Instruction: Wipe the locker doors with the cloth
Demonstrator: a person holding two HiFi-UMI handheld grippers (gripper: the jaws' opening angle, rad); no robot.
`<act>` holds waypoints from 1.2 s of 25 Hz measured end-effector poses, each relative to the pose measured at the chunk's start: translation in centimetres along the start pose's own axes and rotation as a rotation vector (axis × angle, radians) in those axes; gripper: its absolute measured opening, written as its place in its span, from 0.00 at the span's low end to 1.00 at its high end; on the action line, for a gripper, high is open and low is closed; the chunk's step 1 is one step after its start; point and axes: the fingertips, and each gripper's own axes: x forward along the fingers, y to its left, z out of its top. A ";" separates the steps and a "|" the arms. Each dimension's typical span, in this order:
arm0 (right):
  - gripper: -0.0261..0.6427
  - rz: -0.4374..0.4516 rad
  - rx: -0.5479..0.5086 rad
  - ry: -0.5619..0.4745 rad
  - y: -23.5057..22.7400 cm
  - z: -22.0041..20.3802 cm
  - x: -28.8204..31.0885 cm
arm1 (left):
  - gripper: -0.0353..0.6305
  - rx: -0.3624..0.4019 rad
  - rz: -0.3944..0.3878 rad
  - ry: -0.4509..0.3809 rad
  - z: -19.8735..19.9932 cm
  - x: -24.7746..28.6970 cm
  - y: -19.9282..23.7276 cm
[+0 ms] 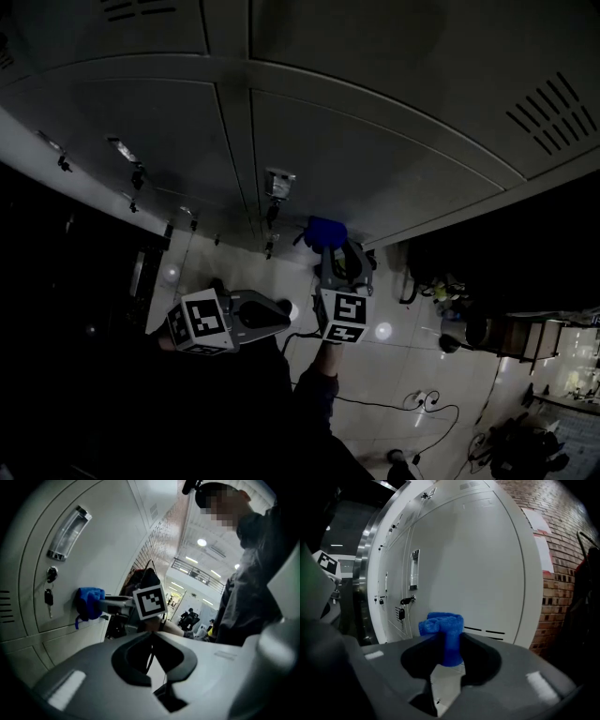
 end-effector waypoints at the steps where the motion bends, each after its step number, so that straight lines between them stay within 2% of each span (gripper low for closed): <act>1: 0.21 0.001 0.002 0.000 -0.6 -0.2 -0.2 | 0.05 -0.001 -0.002 0.002 0.1 0.7 -0.1; 10: 0.21 -0.041 0.029 0.005 -6.8 -2.1 -2.9 | 0.05 0.001 -0.030 0.013 0.9 6.0 -1.1; 16: 0.21 -0.056 0.037 0.010 -9.0 -2.7 -3.8 | 0.05 -0.015 -0.018 0.001 1.5 7.2 -0.9; 25: 0.21 -0.059 0.043 0.006 -7.0 -2.6 -3.9 | 0.05 -0.021 -0.043 0.017 0.4 5.2 -0.9; 30: 0.21 -0.006 0.020 0.027 -3.6 -2.9 -3.1 | 0.05 -0.028 -0.057 0.034 -0.2 3.5 -1.1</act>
